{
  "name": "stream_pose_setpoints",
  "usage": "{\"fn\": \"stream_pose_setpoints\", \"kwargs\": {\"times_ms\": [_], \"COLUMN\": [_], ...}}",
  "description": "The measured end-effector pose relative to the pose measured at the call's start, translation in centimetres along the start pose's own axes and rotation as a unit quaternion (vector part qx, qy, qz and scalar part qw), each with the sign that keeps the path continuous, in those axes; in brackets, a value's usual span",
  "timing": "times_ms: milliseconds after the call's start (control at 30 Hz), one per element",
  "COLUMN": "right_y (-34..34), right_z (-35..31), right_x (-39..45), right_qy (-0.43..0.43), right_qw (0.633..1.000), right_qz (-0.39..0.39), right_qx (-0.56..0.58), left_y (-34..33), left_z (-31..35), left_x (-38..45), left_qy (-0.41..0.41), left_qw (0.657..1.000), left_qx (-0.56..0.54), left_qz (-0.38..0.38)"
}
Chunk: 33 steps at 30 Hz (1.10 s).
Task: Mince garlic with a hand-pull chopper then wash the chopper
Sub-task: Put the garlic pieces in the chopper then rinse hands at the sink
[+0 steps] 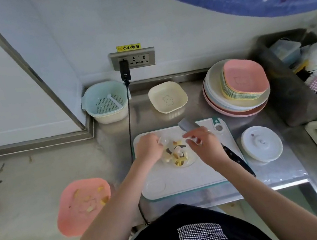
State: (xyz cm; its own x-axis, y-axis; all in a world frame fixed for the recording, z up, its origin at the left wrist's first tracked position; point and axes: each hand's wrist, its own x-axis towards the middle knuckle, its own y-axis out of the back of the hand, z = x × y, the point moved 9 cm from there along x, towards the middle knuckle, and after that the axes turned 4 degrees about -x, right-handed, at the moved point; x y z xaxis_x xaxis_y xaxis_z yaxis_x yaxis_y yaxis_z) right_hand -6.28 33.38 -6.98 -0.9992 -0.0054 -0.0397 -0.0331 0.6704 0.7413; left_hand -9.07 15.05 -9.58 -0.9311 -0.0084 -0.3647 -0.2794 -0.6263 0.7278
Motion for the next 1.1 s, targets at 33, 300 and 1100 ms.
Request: {"fn": "stream_pose_setpoints", "kwargs": {"times_ms": [33, 300, 1100], "right_y": [-1.4, -5.1, -0.8], "right_z": [-0.6, 0.0, 1.4], "right_x": [0.4, 1.2, 1.6], "right_qy": [0.021, -0.014, -0.008], "right_qw": [0.998, 0.968, 0.999], "right_qz": [-0.059, -0.214, 0.011], "right_qx": [-0.020, -0.130, -0.049], "left_y": [-0.4, -2.1, -4.1], "left_z": [0.1, -1.3, -2.7], "left_x": [0.0, 0.0, -0.5], "left_qy": [-0.008, 0.018, 0.093], "left_qw": [1.000, 0.998, 0.975], "left_qx": [-0.005, -0.061, -0.186], "left_qz": [-0.002, -0.017, -0.080]}}
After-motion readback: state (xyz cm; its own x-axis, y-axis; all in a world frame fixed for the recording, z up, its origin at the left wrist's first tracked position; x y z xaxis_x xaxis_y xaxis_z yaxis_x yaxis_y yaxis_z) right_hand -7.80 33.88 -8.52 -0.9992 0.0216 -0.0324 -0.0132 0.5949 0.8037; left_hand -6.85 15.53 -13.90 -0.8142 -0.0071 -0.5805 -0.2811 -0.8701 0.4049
